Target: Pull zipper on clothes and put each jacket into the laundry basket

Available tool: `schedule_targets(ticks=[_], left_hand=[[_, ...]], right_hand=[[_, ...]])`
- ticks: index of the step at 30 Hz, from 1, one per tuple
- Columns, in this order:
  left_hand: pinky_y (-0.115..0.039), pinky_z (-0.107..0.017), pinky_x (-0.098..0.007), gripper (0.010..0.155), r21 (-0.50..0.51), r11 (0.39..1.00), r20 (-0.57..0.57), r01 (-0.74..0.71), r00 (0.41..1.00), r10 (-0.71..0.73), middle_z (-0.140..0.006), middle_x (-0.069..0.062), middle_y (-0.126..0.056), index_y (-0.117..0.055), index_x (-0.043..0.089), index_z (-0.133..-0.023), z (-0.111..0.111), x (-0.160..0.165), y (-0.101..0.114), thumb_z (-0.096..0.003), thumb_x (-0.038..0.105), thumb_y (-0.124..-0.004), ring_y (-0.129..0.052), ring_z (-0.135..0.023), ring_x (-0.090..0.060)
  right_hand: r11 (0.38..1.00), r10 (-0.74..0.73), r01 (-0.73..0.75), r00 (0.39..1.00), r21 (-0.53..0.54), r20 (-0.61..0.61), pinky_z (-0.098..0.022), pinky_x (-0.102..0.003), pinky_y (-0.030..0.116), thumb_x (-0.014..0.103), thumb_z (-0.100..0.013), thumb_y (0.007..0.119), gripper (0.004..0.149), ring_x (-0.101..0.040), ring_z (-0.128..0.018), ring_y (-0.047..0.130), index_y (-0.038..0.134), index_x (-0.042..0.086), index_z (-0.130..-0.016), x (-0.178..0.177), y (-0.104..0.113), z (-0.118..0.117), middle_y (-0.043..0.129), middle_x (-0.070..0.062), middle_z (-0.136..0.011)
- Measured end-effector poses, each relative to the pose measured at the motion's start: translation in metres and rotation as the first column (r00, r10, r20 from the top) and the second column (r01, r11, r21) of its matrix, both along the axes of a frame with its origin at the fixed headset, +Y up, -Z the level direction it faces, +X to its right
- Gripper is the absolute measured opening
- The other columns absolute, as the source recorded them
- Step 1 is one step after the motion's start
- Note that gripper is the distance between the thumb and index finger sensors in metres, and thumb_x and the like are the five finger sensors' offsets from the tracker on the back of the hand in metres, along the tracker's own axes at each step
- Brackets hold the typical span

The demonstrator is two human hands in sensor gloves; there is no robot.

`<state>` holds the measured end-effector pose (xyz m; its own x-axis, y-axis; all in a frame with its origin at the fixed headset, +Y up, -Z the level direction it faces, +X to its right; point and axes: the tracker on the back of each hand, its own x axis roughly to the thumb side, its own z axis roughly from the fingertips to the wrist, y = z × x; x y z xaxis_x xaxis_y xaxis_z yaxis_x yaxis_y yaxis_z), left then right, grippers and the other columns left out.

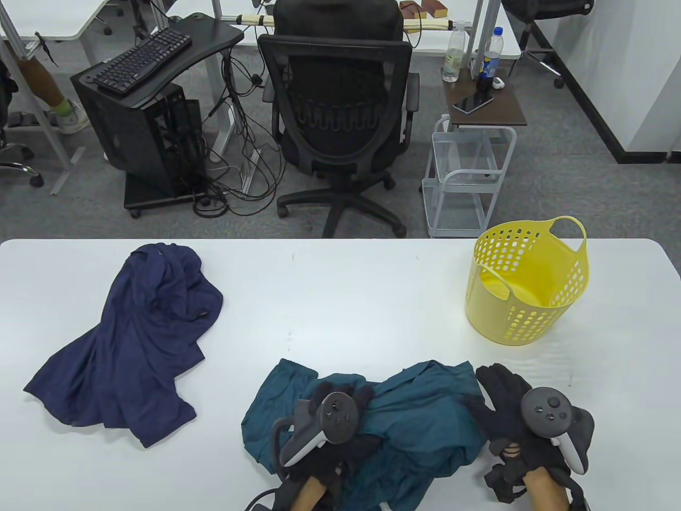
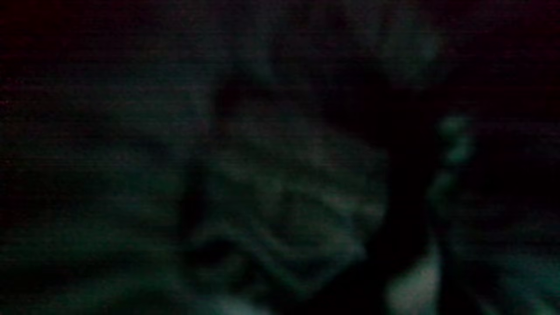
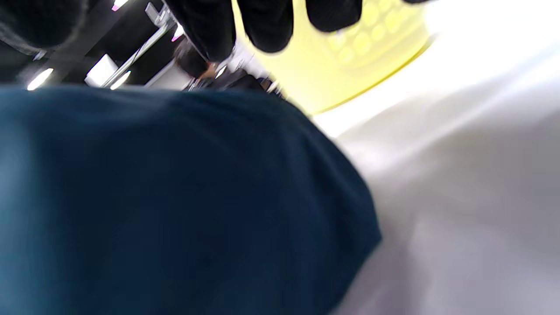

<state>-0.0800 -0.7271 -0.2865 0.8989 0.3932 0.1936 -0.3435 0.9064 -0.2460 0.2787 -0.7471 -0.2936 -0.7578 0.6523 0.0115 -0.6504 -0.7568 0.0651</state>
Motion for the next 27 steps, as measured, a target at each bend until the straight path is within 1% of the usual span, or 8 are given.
schedule_targets(ticks=[5, 9, 11, 13, 17, 23, 25, 27], left_hand=[[-0.045, -0.070, -0.066, 0.072, 0.056, 0.998, -0.152, -0.018, 0.988, 0.027, -0.116, 0.002, -0.052, -0.054, 0.044, -0.102, -0.002, -0.052, 0.008, -0.0365, 0.063, -0.076, -0.034, -0.106, -0.039], [-0.046, -0.068, -0.067, 0.068, 0.095, 0.995, -0.292, 0.032, 0.956, -0.003, -0.114, -0.001, -0.057, -0.060, 0.041, -0.101, -0.004, -0.083, 0.007, -0.0379, 0.061, -0.075, -0.037, -0.105, -0.040], [-0.046, -0.068, -0.067, 0.067, 0.105, 0.994, -0.298, 0.033, 0.955, 0.000, -0.113, -0.001, -0.058, -0.062, 0.040, -0.100, -0.003, -0.084, 0.007, -0.0381, 0.061, -0.074, -0.038, -0.105, -0.040], [-0.047, -0.068, -0.067, 0.066, 0.130, 0.991, -0.277, 0.015, 0.960, 0.022, -0.113, 0.000, -0.060, -0.063, 0.041, -0.100, -0.001, -0.077, 0.010, -0.0381, 0.061, -0.074, -0.038, -0.105, -0.040], [-0.048, -0.069, -0.066, 0.066, 0.174, 0.985, -0.161, -0.008, 0.986, 0.036, -0.113, 0.003, -0.061, -0.063, 0.042, -0.100, 0.012, -0.044, 0.019, -0.0376, 0.062, -0.073, -0.040, -0.106, -0.038], [-0.053, -0.073, -0.064, 0.085, 0.134, 0.972, 0.184, -0.191, 0.969, 0.165, -0.118, 0.007, -0.057, -0.042, 0.049, -0.105, 0.038, 0.025, 0.025, -0.0306, 0.073, -0.076, -0.049, -0.112, -0.028], [-0.051, -0.074, -0.064, 0.104, 0.159, 0.977, 0.179, -0.140, 0.978, 0.110, -0.123, 0.003, -0.033, -0.023, 0.046, -0.106, 0.040, 0.044, 0.021, -0.0240, 0.077, -0.079, -0.040, -0.113, -0.033], [-0.058, -0.073, -0.060, 0.113, 0.238, 0.971, 0.110, 0.012, 0.993, -0.039, -0.122, 0.001, -0.035, -0.013, 0.040, -0.104, 0.036, 0.054, 0.015, -0.0220, 0.076, -0.082, -0.055, -0.110, -0.031]], right_hand=[[0.964, -0.127, 0.043, 0.941, -0.262, -0.312, -0.069, -0.076, 0.012, 0.076, -0.037, 0.088, 0.116, -0.045, -0.107, -0.005, 0.010, 0.035, -0.113, -0.012, -0.008, 0.001, -0.009, 0.000, -0.120], [0.949, 0.158, -0.227, 0.943, -0.219, -0.294, -0.071, -0.075, 0.018, 0.070, -0.034, 0.094, 0.124, -0.046, -0.109, 0.007, 0.000, 0.035, -0.107, -0.029, -0.018, -0.002, -0.017, 0.000, -0.114], [0.947, 0.219, -0.270, 0.940, -0.175, -0.260, -0.072, -0.073, 0.027, 0.066, -0.035, 0.095, 0.122, -0.044, -0.111, 0.024, 0.002, 0.033, -0.107, -0.035, -0.020, -0.004, -0.008, -0.005, -0.117], [0.954, 0.263, -0.283, 0.948, -0.099, -0.178, -0.072, -0.069, 0.042, 0.057, -0.036, 0.098, 0.115, -0.042, -0.108, 0.049, 0.013, 0.029, -0.109, -0.041, -0.019, -0.005, 0.024, -0.009, -0.122], [0.945, 0.322, -0.322, 0.947, 0.060, 0.014, -0.066, -0.057, 0.068, 0.041, -0.039, 0.101, 0.077, -0.023, -0.072, 0.098, 0.064, 0.024, -0.104, -0.050, -0.009, -0.003, 0.090, 0.005, -0.092], [0.889, 0.279, -0.248, 0.960, 0.385, -0.025, -0.065, -0.056, 0.070, 0.036, -0.041, 0.100, 0.052, -0.018, -0.057, 0.100, 0.082, 0.036, -0.089, -0.083, 0.029, 0.024, 0.097, 0.011, -0.077], [0.858, 0.265, -0.194, 0.960, 0.476, -0.087, -0.067, -0.057, 0.068, 0.037, -0.042, 0.098, 0.047, -0.017, -0.060, 0.098, 0.084, 0.040, -0.086, -0.097, 0.038, 0.034, 0.095, 0.013, -0.079], [0.838, 0.212, -0.095, 0.964, 0.537, -0.161, -0.068, -0.059, 0.065, 0.037, -0.043, 0.097, 0.044, -0.017, -0.064, 0.096, 0.085, 0.041, -0.085, -0.110, 0.042, 0.043, 0.093, 0.014, -0.080]])
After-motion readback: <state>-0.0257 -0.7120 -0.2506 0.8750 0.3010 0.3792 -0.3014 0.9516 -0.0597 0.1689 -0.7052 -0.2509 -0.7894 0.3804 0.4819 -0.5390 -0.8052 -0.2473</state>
